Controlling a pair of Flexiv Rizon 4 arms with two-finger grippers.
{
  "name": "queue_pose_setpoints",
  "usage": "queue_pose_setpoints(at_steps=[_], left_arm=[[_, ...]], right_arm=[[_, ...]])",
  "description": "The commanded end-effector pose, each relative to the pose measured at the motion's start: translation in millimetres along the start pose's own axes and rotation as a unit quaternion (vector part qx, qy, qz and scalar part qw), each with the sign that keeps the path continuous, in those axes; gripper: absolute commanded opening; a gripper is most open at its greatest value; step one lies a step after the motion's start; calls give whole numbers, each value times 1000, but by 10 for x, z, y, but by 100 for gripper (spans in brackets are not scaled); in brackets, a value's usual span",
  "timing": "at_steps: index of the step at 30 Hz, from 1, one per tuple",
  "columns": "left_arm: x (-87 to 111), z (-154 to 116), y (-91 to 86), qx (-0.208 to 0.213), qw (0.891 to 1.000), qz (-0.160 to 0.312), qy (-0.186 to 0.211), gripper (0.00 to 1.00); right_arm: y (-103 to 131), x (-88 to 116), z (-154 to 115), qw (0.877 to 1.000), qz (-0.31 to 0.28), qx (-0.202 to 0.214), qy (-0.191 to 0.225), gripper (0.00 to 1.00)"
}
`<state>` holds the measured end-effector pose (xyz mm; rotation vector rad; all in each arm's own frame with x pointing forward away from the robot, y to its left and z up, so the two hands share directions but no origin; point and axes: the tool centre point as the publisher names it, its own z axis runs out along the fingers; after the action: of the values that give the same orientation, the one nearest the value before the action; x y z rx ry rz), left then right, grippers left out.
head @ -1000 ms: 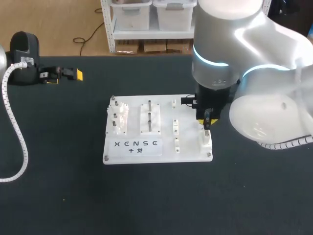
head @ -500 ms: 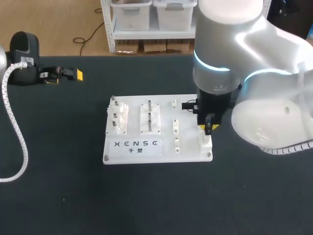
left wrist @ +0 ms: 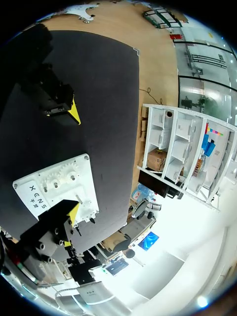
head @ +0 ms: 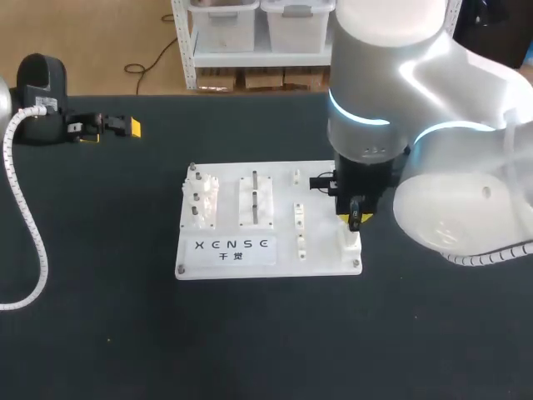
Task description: Insert the USB connector, Ethernet cable, and multi-pin plug into their matching sockets one by one.
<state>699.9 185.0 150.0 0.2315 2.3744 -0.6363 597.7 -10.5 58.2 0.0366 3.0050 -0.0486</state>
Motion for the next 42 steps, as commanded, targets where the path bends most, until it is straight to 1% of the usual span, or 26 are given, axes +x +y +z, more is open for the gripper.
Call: queue_pose_setpoints(at_steps=[1, 24, 31, 42], left_arm=[[0, 0, 0, 0, 1000, 0, 0, 100], [0, 0, 0, 0, 1000, 0, 0, 100], [0, 0, 0, 0, 1000, 0, 0, 100], [0, 0, 0, 0, 1000, 0, 0, 100]], right_arm=[[4, 15, 5, 1000, 0, 2, -1, 0], [30, -9, 47, 1000, 9, 5, -4, 0], [0, 11, 69, 1000, 10, 7, -8, 0], [-22, 44, 100, 1000, 18, -3, -16, 0]])
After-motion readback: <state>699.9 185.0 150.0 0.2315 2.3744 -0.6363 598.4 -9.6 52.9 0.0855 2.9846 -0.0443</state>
